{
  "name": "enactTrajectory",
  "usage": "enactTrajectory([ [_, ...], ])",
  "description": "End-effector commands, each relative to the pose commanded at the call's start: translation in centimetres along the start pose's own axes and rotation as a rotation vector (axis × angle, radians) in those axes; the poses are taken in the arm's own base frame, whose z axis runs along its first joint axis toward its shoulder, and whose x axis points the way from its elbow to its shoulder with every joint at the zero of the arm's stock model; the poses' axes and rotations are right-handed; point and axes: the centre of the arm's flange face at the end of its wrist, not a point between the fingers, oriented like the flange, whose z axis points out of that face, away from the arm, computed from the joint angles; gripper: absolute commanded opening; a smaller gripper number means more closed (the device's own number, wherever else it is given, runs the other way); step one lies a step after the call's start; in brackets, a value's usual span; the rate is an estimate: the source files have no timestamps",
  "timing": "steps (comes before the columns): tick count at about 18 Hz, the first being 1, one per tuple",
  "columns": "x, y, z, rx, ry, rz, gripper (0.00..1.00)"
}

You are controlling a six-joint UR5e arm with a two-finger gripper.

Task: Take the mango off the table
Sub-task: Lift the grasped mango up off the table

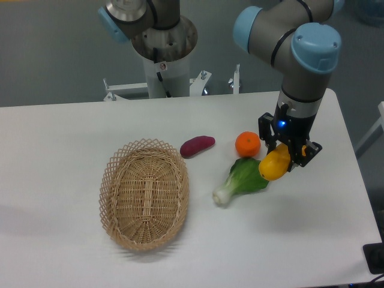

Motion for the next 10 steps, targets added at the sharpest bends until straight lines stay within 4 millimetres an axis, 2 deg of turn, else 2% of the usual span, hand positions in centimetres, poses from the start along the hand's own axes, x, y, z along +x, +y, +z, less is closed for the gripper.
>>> enactTrajectory([
  [10,0.09,-0.08,-0.51,0.002,-0.009,0.0,0.5],
])
